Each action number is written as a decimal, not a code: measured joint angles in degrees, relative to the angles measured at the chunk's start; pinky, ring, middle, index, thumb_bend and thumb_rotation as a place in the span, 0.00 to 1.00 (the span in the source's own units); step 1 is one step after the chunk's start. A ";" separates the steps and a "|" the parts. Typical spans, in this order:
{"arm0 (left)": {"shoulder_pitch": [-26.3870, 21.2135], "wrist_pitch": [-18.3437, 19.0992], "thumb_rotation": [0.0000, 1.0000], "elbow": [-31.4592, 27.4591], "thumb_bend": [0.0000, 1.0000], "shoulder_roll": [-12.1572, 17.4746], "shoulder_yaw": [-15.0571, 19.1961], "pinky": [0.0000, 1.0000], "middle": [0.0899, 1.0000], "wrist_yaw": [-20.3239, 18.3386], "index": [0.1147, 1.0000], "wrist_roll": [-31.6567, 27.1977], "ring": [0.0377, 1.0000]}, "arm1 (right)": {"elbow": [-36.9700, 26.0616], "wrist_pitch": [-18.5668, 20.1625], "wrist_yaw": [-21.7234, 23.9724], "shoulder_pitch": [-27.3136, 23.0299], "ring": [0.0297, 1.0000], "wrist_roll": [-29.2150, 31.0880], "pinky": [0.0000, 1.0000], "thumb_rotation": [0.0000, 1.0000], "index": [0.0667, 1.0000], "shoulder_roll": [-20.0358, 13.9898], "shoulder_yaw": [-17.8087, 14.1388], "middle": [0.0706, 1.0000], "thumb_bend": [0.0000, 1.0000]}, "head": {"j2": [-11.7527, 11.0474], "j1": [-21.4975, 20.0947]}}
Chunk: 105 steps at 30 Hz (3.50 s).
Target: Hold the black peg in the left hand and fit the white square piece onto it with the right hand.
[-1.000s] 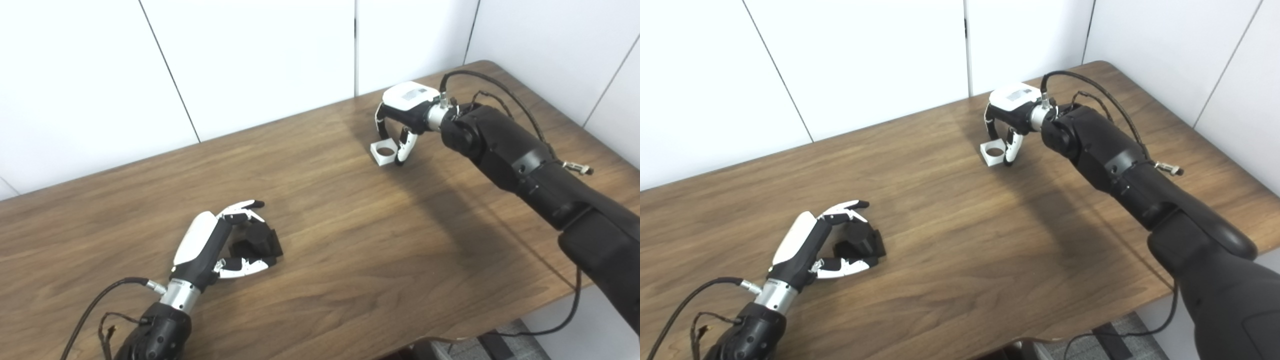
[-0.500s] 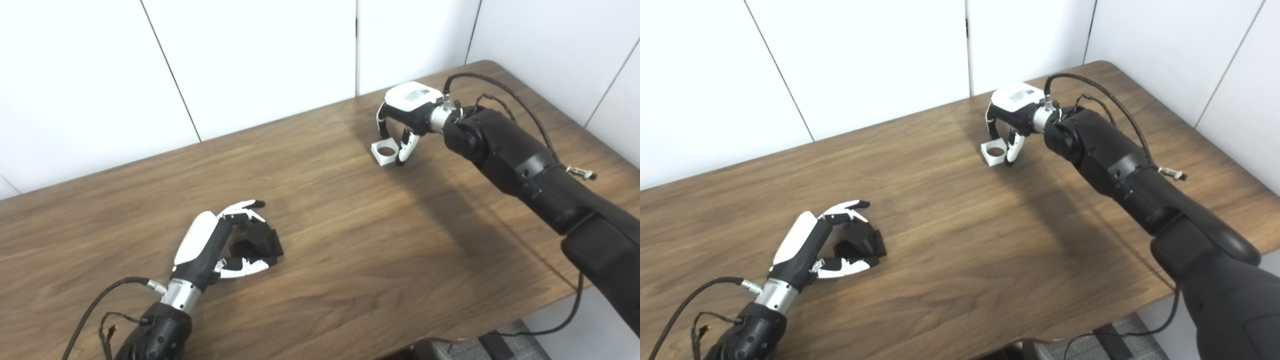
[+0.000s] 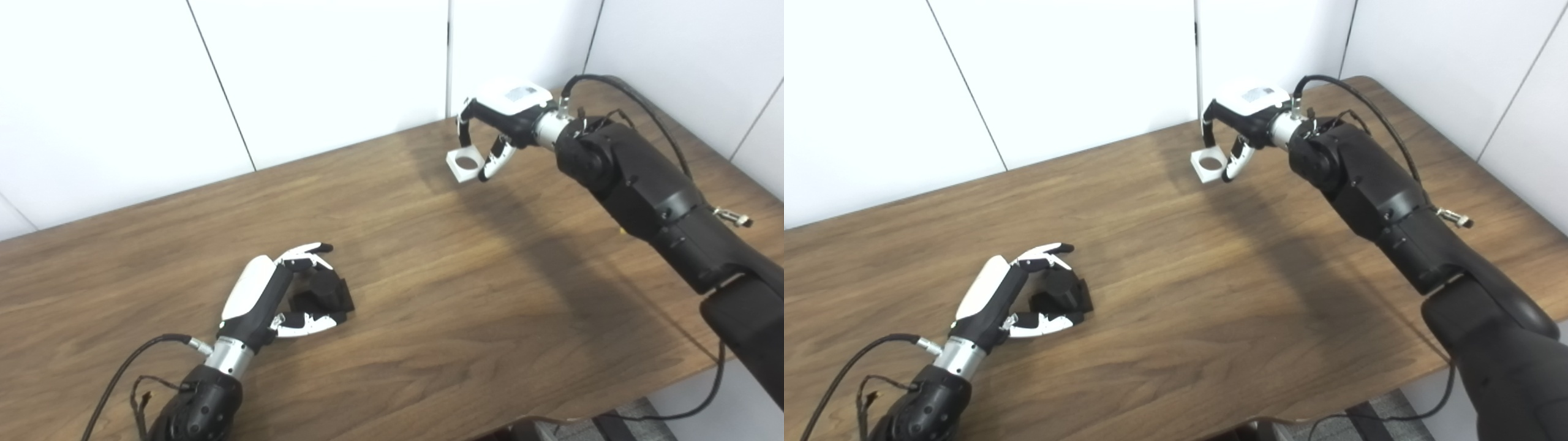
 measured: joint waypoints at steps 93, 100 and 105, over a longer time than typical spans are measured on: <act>-1.77 4.23 0.07 1.99 0.52 -3.94 -1.83 0.70 0.81 4.61 0.42 3.61 0.85 | -13.43 1.82 17.96 -0.42 0.87 9.34 0.88 0.14 0.44 16.36 5.68 0.76 0.52 | 2.64 18.46; -1.78 4.31 0.07 1.93 0.52 -3.96 -1.83 0.70 0.81 4.61 0.42 3.61 0.84 | -13.30 1.31 17.90 0.38 0.87 9.39 0.89 0.14 0.44 16.61 6.54 0.76 0.52 | 3.08 18.37; -1.78 4.48 0.07 1.84 0.52 -3.95 -1.86 0.71 0.81 4.61 0.42 3.61 0.85 | -13.30 1.05 17.87 1.01 0.88 9.32 0.89 0.14 0.44 16.60 7.34 0.76 0.52 | 3.25 18.54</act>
